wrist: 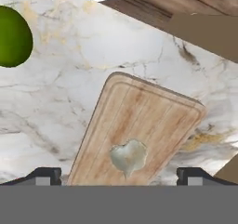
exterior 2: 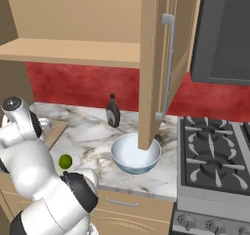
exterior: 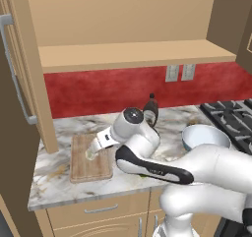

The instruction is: Open the cabinet. Place the bowl and condiment on the counter. Then place the lime and garlic on the cutting board.

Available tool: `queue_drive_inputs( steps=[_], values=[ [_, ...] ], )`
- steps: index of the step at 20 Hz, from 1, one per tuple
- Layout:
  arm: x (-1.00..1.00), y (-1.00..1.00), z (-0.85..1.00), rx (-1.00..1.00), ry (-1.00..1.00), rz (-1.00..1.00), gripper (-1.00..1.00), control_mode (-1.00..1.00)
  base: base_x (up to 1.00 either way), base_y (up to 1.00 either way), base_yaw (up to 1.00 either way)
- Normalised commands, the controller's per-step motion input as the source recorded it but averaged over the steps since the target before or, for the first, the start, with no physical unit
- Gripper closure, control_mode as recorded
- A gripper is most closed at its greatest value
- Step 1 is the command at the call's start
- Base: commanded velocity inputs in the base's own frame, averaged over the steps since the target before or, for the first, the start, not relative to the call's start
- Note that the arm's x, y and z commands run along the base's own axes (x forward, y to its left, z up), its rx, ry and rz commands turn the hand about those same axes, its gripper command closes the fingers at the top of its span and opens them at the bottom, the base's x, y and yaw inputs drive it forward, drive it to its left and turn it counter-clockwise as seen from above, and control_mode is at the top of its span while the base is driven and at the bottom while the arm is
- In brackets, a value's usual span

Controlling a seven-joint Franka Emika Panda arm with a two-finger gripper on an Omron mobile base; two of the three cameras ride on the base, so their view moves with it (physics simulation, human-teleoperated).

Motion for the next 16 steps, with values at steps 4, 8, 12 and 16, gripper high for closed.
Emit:
queue_drive_inputs(
  steps=[4, 8, 12, 16],
  values=[
    [-0.55, -0.65, 0.04, 0.0, 0.21, -0.21, -1.0, -1.0, 0.0, 0.0, 0.0],
    [-0.35, -0.58, 0.01, 0.0, 0.19, -0.18, -1.0, -1.0, 0.0, 0.0, 0.0],
    [-0.19, -0.54, 0.0, 0.0, 0.18, -0.12, -1.0, -1.0, 0.0, 0.0, 0.0],
    [-0.1, -0.3, -0.21, 0.0, 0.16, -0.03, -1.0, -1.0, 0.0, 0.0, 0.0]
  ],
)
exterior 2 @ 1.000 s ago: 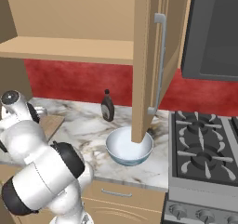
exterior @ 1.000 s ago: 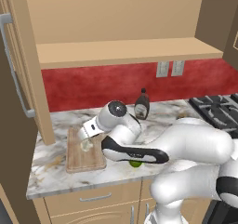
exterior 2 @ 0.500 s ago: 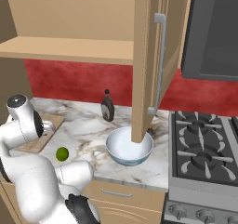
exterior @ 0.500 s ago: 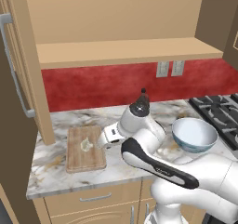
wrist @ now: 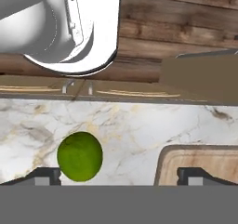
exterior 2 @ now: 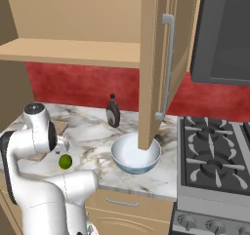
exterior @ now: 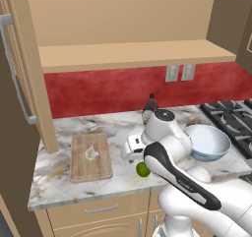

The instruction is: Open the cabinet. Place the bowl and condiment on the counter. Then place the lime and garlic on the cutting board.

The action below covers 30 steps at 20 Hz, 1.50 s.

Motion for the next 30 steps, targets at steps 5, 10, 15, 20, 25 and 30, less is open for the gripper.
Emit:
queue_drive_inputs(
  steps=[5, 10, 15, 20, 25, 30],
  values=[
    [0.0, -0.15, -0.33, 0.0, 0.1, 0.0, -1.0, -1.0, 0.0, 0.0, 0.0],
    [0.0, -0.04, -0.35, 0.0, 0.06, 0.0, -1.0, -1.0, 0.0, 0.0, 0.0],
    [0.0, -0.09, -0.33, 0.0, 0.01, 0.0, -1.0, -1.0, 0.0, 0.0, 0.0],
    [0.0, -0.26, -0.25, 0.0, 0.0, 0.0, -1.0, -1.0, 0.0, 0.0, 0.0],
    [0.0, -0.21, -0.22, 0.0, 0.0, 0.0, -1.0, -1.0, 0.0, 0.0, 0.0],
    [0.0, -0.06, -0.38, 0.0, 0.0, 0.0, -1.0, -1.0, 0.0, 0.0, 0.0]
  ],
)
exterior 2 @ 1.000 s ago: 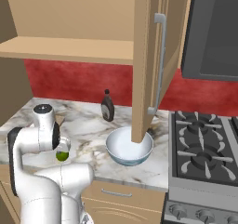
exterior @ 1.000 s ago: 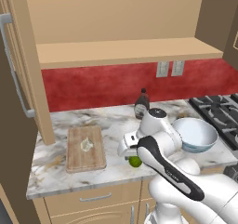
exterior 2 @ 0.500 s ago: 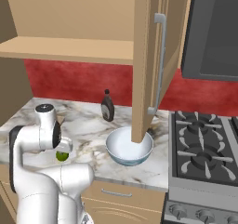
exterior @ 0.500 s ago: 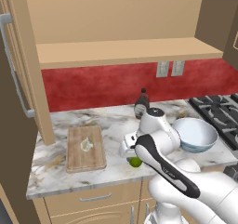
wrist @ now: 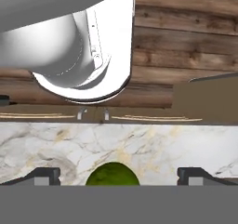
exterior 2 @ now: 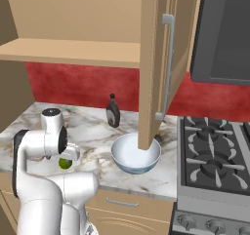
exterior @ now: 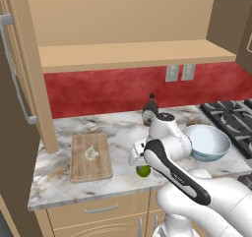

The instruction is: Open the cabinet. Place the bowl and condiment on the counter. Then place the lime and garlic on the cutting board.

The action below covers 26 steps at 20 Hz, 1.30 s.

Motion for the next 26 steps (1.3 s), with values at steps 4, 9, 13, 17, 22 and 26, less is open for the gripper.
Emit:
queue_drive_inputs(
  steps=[4, 9, 13, 17, 22, 26],
  values=[
    [0.0, 0.0, -0.41, 0.0, 0.0, 0.0, -1.0, -1.0, 0.0, 0.0, 0.0],
    [0.01, -0.05, -0.36, 0.0, 0.0, 0.0, -1.0, -1.0, 0.0, 0.0, 0.0],
    [0.0, -0.18, -0.33, 0.0, 0.0, 0.0, -1.0, -1.0, 0.0, 0.0, 0.0],
    [0.0, -0.24, -0.31, 0.0, 0.0, 0.0, -1.0, -1.0, 0.0, 0.0, 0.0],
    [0.02, -0.04, -0.27, 0.0, -0.01, 0.0, -1.0, -1.0, 0.0, 0.0, 0.0],
    [0.0, 0.0, -0.31, 0.0, -0.04, 0.0, -1.0, -1.0, 0.0, 0.0, 0.0]
  ],
)
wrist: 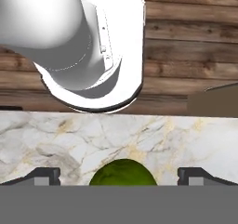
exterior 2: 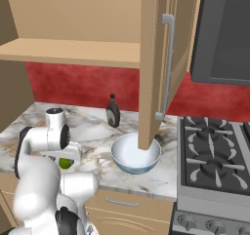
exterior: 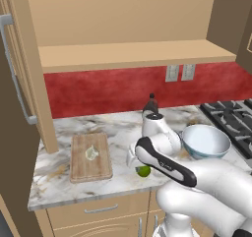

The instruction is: Open the cabinet. Place the bowl and condiment on the counter. Then place the lime and garlic on the cutting board.

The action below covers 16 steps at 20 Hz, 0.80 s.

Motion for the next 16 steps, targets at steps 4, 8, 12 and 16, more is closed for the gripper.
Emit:
queue_drive_inputs(
  steps=[4, 8, 12, 16],
  values=[
    [0.0, 0.0, -0.29, 0.0, -0.06, 0.0, -1.0, -1.0, 0.0, 0.0, 0.0],
    [0.0, -0.1, -0.28, 0.0, -0.06, 0.0, -1.0, -1.0, 0.0, 0.0, 0.0],
    [0.01, -0.1, -0.3, 0.0, -0.03, 0.0, -1.0, -1.0, 0.0, 0.0, 0.0],
    [0.0, -0.15, -0.28, 0.0, -0.03, 0.0, -1.0, -1.0, 0.0, 0.0, 0.0]
  ],
)
